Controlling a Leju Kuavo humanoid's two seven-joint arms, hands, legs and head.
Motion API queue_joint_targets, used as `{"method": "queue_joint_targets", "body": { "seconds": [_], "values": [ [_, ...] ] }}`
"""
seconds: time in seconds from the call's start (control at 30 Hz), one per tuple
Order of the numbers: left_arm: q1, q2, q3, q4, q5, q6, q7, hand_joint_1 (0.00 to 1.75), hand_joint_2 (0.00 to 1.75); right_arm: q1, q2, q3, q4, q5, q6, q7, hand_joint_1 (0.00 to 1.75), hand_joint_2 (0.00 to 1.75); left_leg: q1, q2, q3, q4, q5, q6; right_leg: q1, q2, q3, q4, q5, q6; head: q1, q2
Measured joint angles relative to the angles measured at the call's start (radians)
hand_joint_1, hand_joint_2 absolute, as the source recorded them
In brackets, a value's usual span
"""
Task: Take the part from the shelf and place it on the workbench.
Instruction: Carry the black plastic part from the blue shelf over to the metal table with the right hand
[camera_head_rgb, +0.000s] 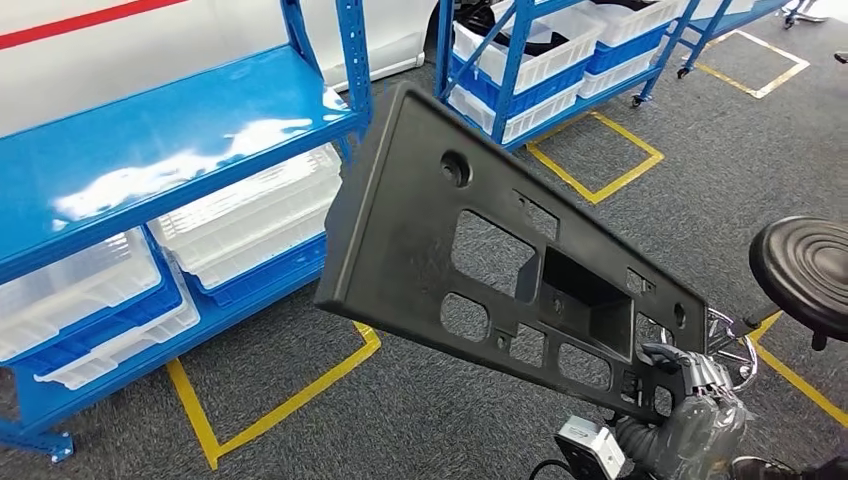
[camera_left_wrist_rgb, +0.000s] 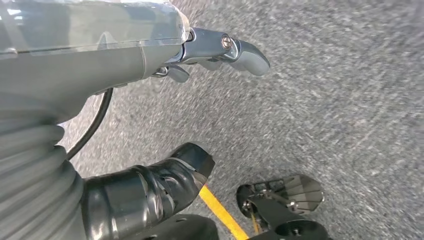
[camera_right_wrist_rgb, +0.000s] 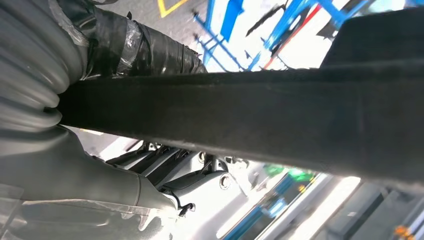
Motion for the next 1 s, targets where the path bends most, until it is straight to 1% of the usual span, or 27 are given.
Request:
{"method": "queue_joint_targets", "body": {
  "seconds": [0.03, 0.07, 0.1, 0.13, 0.17, 0.23, 0.27, 0.3, 0.33, 0.37, 0.4, 0.43, 0.47, 0.5, 0.53, 0.6, 0.63, 0.67, 0.7, 0.73, 0.77, 0.8, 0.83, 0.87, 0.9, 0.93, 1.0],
  "values": [
    [0.0, 0.0, 0.0, 0.0, 0.0, 0.0, 0.0, 0.0, 1.75, 0.0, 0.003, -0.003, -0.003, -0.002, 0.0, -0.003, 1.75, 1.75, -0.002, 0.009, 0.002, -0.001, -0.002, -0.005, 0.006, -0.006, 0.004, -0.014, -0.002, -0.006, 0.0, 0.0],
    [-0.001, 0.0, 0.0, 0.0, 0.0, 0.0, 0.0, 0.0, 1.75, 0.002, 0.006, -0.006, -0.006, -0.003, 0.0, -0.004, 1.75, 1.75, -0.004, 0.02, 0.006, -0.002, -0.003, -0.01, 0.008, 0.005, 0.002, -0.017, -0.001, -0.013, 0.0, 0.0],
    [-0.001, 0.0, 0.0, 0.0, -0.001, 0.0, 0.001, 0.0, 1.75, 0.004, 0.008, -0.009, -0.009, -0.005, 0.0, -0.006, 1.75, 1.75, -0.003, 0.022, 0.008, -0.003, -0.006, -0.015, 0.006, 0.017, 0.003, -0.021, 0.001, -0.019, 0.0, 0.0],
    [-0.002, 0.0, 0.0, 0.0, -0.001, 0.0, 0.002, 0.0, 1.75, 0.006, 0.011, -0.012, -0.013, -0.007, -0.001, -0.006, 1.75, 1.75, -0.002, 0.009, 0.008, 0.004, -0.015, -0.02, 0.003, 0.028, 0.005, -0.025, 0.004, -0.025, 0.0, 0.0],
    [-0.002, -0.001, 0.0, 0.0, -0.002, 0.0, 0.002, 0.0, 1.75, 0.007, 0.013, -0.014, -0.015, -0.009, -0.001, -0.008, 1.75, 1.75, 0.0, -0.014, 0.0, 0.029, -0.035, -0.023, -0.001, 0.039, 0.006, -0.03, 0.007, -0.033, -0.001, 0.0],
    [-0.001, -0.001, 0.0, 0.0, -0.003, 0.001, 0.002, 0.0, 1.75, 0.007, 0.018, -0.016, -0.019, -0.014, -0.003, -0.011, 1.75, 1.75, 0.003, -0.07, -0.047, 0.14, -0.1, -0.026, -0.003, 0.059, 0.007, -0.033, 0.01, -0.044, -0.001, 0.0],
    [0.001, -0.001, 0.0, 0.0, -0.003, 0.001, 0.003, 0.0, 1.75, 0.007, 0.02, -0.016, -0.019, -0.016, -0.003, -0.012, 1.75, 1.75, 0.003, -0.082, -0.08, 0.21, -0.131, -0.027, -0.003, 0.071, 0.006, -0.033, 0.011, -0.047, -0.002, 0.0],
    [0.003, -0.001, 0.0, 0.0, -0.003, 0.001, 0.003, 0.0, 1.75, 0.008, 0.022, -0.017, -0.019, -0.018, -0.003, -0.013, 1.75, 1.75, 0.003, -0.087, -0.107, 0.264, -0.146, -0.028, -0.002, 0.085, 0.006, -0.032, 0.011, -0.048, -0.002, 0.0],
    [0.004, -0.001, 0.001, 0.0, -0.003, 0.002, 0.003, 0.0, 1.75, 0.008, 0.023, -0.019, -0.019, -0.019, -0.003, -0.014, 1.75, 1.75, 0.004, -0.089, -0.12, 0.287, -0.143, -0.029, -0.002, 0.099, 0.006, -0.03, 0.011, -0.048, -0.002, 0.0],
    [0.005, -0.001, 0.001, 0.0, -0.003, 0.002, 0.003, 0.0, 1.75, 0.009, 0.023, -0.02, -0.019, -0.02, -0.003, -0.014, 1.75, 1.75, 0.004, -0.09, -0.116, 0.271, -0.119, -0.028, -0.002, 0.115, 0.006, -0.028, 0.011, -0.048, -0.002, 0.0],
    [0.005, -0.001, 0.001, 0.0, -0.003, 0.002, 0.002, 0.0, 1.75, 0.01, 0.023, -0.021, -0.018, -0.02, -0.003, -0.014, 1.75, 1.75, 0.006, -0.098, -0.094, 0.214, -0.079, -0.028, -0.003, 0.13, 0.006, -0.025, 0.01, -0.047, -0.002, 0.0],
    [0.005, -0.001, 0.001, 0.0, -0.003, 0.002, 0.002, 0.0, 1.75, 0.01, 0.023, -0.022, -0.018, -0.02, -0.003, -0.014, 1.75, 1.75, 0.008, -0.118, -0.066, 0.145, -0.041, -0.026, -0.004, 0.144, 0.006, -0.021, 0.009, -0.044, -0.001, 0.0],
    [0.005, -0.001, 0.001, 0.0, -0.003, 0.002, 0.002, 0.0, 1.75, 0.01, 0.024, -0.023, -0.018, -0.02, -0.003, -0.014, 1.75, 1.75, 0.01, -0.14, -0.04, 0.079, -0.015, -0.024, -0.004, 0.157, 0.003, -0.015, 0.007, -0.04, -0.001, 0.0],
    [0.004, -0.001, 0.002, 0.0, -0.003, 0.002, 0.001, 0.0, 1.75, 0.01, 0.024, -0.023, -0.018, -0.02, -0.003, -0.014, 1.75, 1.75, 0.011, -0.158, -0.024, 0.036, -0.002, -0.022, -0.004, 0.169, -0.002, -0.01, 0.006, -0.035, -0.001, 0.0],
    [0.003, 0.0, 0.002, 0.0, -0.003, 0.002, 0.001, 0.0, 1.75, 0.011, 0.024, -0.024, -0.018, -0.02, -0.004, -0.014, 1.75, 1.75, 0.009, -0.169, -0.018, 0.019, -0.003, -0.019, -0.005, 0.179, -0.007, -0.008, 0.007, -0.028, -0.001, 0.0],
    [0.0, -0.001, 0.002, 0.0, -0.003, 0.003, 0.0, 0.0, 1.75, 0.014, 0.024, -0.025, -0.019, -0.022, -0.004, -0.015, 1.75, 1.75, 0.008, -0.155, -0.014, 0.011, 0.0, -0.01, -0.007, 0.196, -0.013, -0.011, 0.013, -0.013, -0.001, 0.0],
    [-0.001, -0.001, 0.003, 0.0, -0.003, 0.003, 0.0, 0.0, 1.75, 0.017, 0.024, -0.026, -0.019, -0.024, -0.004, -0.015, 1.75, 1.75, 0.009, -0.144, -0.011, 0.005, 0.005, -0.003, -0.007, 0.188, -0.017, -0.007, 0.01, -0.008, -0.001, 0.0],
    [-0.001, -0.001, 0.003, 0.0, -0.003, 0.003, 0.0, 0.0, 1.75, 0.018, 0.024, -0.027, -0.02, -0.026, -0.005, -0.016, 1.75, 1.75, 0.01, -0.131, -0.008, -0.002, 0.009, 0.005, -0.006, 0.167, -0.026, 0.011, -0.002, -0.003, 0.001, 0.0],
    [-0.001, -0.001, 0.003, 0.0, -0.003, 0.002, 0.0, 0.0, 1.75, 0.019, 0.024, -0.028, -0.02, -0.027, -0.005, -0.016, 1.75, 1.75, 0.012, -0.118, -0.006, -0.008, 0.013, 0.011, -0.005, 0.139, -0.043, 0.048, -0.024, 0.0, 0.002, 0.0],
    [0.0, -0.001, 0.003, 0.0, -0.004, 0.002, 0.0, 0.0, 1.75, 0.02, 0.024, -0.028, -0.021, -0.028, -0.005, -0.017, 1.75, 1.75, 0.009, -0.105, -0.005, -0.01, 0.014, 0.014, -0.005, 0.107, -0.07, 0.103, -0.055, 0.004, 0.004, 0.0],
    [0.002, -0.001, 0.003, 0.0, -0.004, 0.001, 0.0, 0.0, 1.75, 0.021, 0.024, -0.028, -0.021, -0.03, -0.005, -0.017, 1.75, 1.75, 0.008, -0.091, -0.005, -0.01, 0.013, 0.016, -0.007, 0.089, -0.102, 0.168, -0.086, 0.008, 0.005, 0.0],
    [0.003, -0.001, 0.004, 0.0, -0.004, 0.001, 0.001, 0.0, 1.75, 0.022, 0.024, -0.029, -0.021, -0.031, -0.005, -0.017, 1.75, 1.75, 0.007, -0.076, -0.005, -0.01, 0.012, 0.017, -0.009, 0.081, -0.129, 0.224, -0.106, 0.012, 0.005, 0.0],
    [0.004, -0.001, 0.004, 0.0, -0.004, 0.001, 0.001, 0.0, 1.75, 0.024, 0.024, -0.029, -0.02, -0.033, -0.005, -0.017, 1.75, 1.75, 0.006, -0.062, -0.004, -0.009, 0.01, 0.017, -0.012, 0.076, -0.144, 0.253, -0.109, 0.014, 0.005, 0.0],
    [0.004, -0.001, 0.005, 0.0, -0.005, 0.001, 0.001, 0.0, 1.75, 0.025, 0.024, -0.03, -0.02, -0.034, -0.005, -0.017, 1.75, 1.75, 0.006, -0.048, -0.003, -0.009, 0.008, 0.016, -0.014, 0.072, -0.138, 0.244, -0.094, 0.016, 0.005, 0.0],
    [0.004, -0.001, 0.005, 0.0, -0.005, 0.001, 0.001, 0.0, 1.75, 0.026, 0.024, -0.03, -0.021, -0.034, -0.005, -0.017, 1.75, 1.75, 0.006, -0.036, 0.0, -0.009, 0.005, 0.013, -0.016, 0.065, -0.113, 0.197, -0.064, 0.016, 0.005, 0.0],
    [0.003, -0.002, 0.005, 0.0, -0.006, 0.001, 0.001, 0.0, 1.75, 0.027, 0.024, -0.03, -0.021, -0.035, -0.005, -0.017, 1.75, 1.75, 0.006, -0.025, 0.005, -0.009, 0.002, 0.01, -0.015, 0.049, -0.074, 0.126, -0.031, 0.014, 0.005, 0.0],
    [0.002, -0.002, 0.005, 0.0, -0.006, 0.002, 0.001, 0.0, 1.75, 0.028, 0.024, -0.03, -0.021, -0.035, -0.005, -0.017, 1.75, 1.75, 0.002, -0.006, 0.013, -0.008, -0.006, 0.0, -0.005, 0.013, -0.012, 0.011, 0.004, 0.004, 0.005, 0.0]
  ]
}}
